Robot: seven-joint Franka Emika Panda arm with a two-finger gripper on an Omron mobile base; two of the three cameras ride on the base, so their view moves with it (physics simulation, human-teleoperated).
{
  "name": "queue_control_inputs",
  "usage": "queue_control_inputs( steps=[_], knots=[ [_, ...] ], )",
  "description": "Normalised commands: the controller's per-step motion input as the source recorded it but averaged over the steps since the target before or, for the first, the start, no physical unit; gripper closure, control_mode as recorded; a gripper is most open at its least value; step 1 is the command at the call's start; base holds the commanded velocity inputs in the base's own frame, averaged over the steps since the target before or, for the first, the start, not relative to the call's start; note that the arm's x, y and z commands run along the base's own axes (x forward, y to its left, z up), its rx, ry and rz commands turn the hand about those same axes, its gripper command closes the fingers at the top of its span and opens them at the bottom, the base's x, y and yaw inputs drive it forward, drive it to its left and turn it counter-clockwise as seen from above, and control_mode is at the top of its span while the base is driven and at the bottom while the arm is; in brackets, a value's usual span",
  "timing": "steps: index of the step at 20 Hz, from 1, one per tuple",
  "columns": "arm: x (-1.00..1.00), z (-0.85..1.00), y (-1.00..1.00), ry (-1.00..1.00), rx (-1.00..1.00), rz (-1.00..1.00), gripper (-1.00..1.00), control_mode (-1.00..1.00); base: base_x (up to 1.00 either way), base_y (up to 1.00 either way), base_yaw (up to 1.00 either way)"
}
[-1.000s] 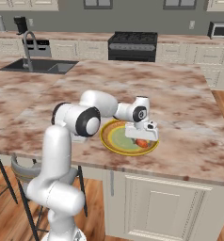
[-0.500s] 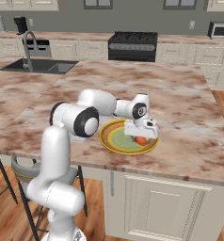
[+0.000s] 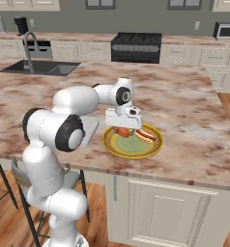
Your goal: Place one cooked food and one vegetable from the large plate to each tupperware container.
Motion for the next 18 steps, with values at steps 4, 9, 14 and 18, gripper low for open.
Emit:
queue_control_inputs(
  steps=[4, 9, 14, 18],
  knots=[
    [-0.79, 0.76, 1.0, -0.07, 0.0, 0.0, 1.0, -1.0, 0.0, 0.0, 0.0],
    [-0.97, 0.64, 0.97, -0.12, 0.02, 0.0, 1.0, -1.0, 0.0, 0.0, 0.0],
    [-1.0, 0.38, 0.76, -0.1, 0.0, 0.0, 1.0, -1.0, 0.0, 0.0, 0.0],
    [-0.17, 0.0, 0.11, 0.0, 0.0, -0.04, 1.0, -1.0, 0.0, 0.0, 0.0]
  ],
)
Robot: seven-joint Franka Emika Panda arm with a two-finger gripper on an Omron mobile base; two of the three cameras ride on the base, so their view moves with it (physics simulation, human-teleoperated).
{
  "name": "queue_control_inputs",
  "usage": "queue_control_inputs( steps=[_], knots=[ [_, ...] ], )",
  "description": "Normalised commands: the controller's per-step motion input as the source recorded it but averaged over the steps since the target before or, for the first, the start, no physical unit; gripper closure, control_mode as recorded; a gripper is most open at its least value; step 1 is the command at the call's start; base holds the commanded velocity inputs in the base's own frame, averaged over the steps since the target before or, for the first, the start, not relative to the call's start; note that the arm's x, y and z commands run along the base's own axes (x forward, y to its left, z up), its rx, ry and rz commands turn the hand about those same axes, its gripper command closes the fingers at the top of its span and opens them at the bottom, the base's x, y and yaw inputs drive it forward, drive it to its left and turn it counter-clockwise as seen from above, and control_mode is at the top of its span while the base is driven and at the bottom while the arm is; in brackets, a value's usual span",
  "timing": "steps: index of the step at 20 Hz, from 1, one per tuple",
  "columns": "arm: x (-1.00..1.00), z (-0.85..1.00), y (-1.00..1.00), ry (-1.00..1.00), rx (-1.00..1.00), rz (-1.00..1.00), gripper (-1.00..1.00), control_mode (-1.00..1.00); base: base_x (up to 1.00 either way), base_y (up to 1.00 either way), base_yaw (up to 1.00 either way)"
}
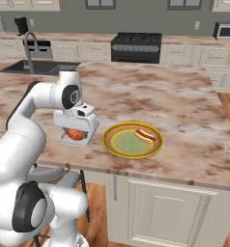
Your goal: Place one cooked food and one vegetable from the large plate to each tupperware container.
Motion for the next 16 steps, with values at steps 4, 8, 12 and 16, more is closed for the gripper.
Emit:
queue_control_inputs(
  steps=[4, 8, 12, 16],
  knots=[
    [0.0, -0.01, -0.04, 0.0, 0.0, -0.01, 1.0, -1.0, 0.0, 0.0, 0.0],
    [0.0, 0.0, 0.0, 0.0, 0.0, 0.0, 1.0, -1.0, 0.0, 0.0, 0.0],
    [0.0, 0.0, 0.02, 0.0, 0.0, 0.0, 1.0, 1.0, -0.21, 0.16, 0.0],
    [0.0, 0.0, 0.0, 0.0, 0.0, 0.0, 1.0, 1.0, -0.48, 0.43, 0.0]
  ],
)
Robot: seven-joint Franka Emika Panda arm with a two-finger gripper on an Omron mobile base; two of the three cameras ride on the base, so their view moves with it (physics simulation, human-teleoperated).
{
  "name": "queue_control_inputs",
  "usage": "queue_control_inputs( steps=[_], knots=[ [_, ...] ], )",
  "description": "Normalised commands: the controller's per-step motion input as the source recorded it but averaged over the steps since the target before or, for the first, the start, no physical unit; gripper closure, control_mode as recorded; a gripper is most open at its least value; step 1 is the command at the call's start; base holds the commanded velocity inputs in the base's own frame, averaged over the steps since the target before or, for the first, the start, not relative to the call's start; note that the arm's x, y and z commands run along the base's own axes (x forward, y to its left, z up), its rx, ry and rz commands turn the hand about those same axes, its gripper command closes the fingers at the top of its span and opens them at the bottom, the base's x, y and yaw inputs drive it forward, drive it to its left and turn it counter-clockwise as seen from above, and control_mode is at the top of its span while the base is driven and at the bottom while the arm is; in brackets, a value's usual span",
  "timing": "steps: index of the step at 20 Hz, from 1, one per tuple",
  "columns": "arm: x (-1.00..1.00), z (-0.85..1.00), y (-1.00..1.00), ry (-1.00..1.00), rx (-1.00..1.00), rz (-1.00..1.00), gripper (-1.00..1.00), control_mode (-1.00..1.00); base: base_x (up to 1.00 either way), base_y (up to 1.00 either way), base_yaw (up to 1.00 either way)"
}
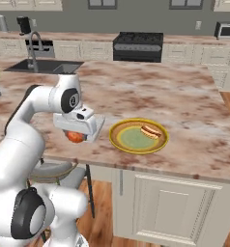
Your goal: Place one cooked food and one vegetable from the large plate to each tupperware container.
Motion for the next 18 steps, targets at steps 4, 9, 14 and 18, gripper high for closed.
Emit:
queue_control_inputs(
  steps=[4, 9, 14, 18],
  knots=[
    [0.0, 0.0, 0.0, 0.0, 0.0, 0.0, 1.0, 1.0, -0.52, 0.66, 0.0],
    [0.0, 0.0, 0.0, 0.0, 0.0, 0.0, 1.0, 1.0, -0.33, 0.99, 0.0],
    [0.0, 0.0, 0.0, 0.0, 0.0, 0.0, 1.0, 1.0, -0.09, 1.0, 0.0],
    [0.0, 0.0, 0.0, 0.0, 0.0, 0.0, 1.0, 1.0, 0.0, 1.0, 0.0]
  ],
)
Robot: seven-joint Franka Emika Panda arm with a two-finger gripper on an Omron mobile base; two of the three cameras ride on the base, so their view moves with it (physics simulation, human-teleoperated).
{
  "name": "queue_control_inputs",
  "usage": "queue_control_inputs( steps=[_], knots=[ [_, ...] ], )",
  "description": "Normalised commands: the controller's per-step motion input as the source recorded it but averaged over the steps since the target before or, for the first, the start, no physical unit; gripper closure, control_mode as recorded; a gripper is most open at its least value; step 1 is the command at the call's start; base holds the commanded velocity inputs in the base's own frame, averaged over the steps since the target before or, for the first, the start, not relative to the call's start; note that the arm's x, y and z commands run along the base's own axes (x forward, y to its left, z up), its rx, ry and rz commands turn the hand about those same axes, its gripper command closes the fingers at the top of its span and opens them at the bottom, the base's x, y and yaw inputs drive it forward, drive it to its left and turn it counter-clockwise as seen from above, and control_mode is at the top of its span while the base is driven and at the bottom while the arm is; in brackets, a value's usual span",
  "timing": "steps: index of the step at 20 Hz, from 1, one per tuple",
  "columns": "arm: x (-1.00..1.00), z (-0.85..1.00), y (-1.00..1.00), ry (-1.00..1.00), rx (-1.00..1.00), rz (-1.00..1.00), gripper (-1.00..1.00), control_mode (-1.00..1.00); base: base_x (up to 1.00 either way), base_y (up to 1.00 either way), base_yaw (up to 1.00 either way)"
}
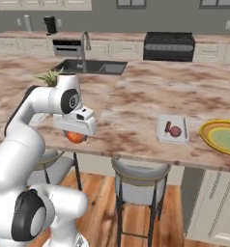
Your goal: Place one cooked food and one vegetable from the large plate to each tupperware container.
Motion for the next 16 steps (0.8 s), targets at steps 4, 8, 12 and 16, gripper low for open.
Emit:
queue_control_inputs(
  steps=[4, 8, 12, 16],
  knots=[
    [0.0, 0.0, 0.0, 0.0, 0.0, 0.0, 1.0, 1.0, 0.0, 1.0, 0.0],
    [0.0, 0.0, 0.0, 0.0, 0.0, 0.0, 1.0, 1.0, 0.18, 1.0, -0.02],
    [0.0, 0.0, 0.0, 0.0, 0.0, 0.0, 1.0, 1.0, 0.28, 0.92, -0.1],
    [0.0, 0.0, 0.0, 0.0, 0.0, 0.0, 1.0, 1.0, 0.48, 0.93, -0.13]
  ],
)
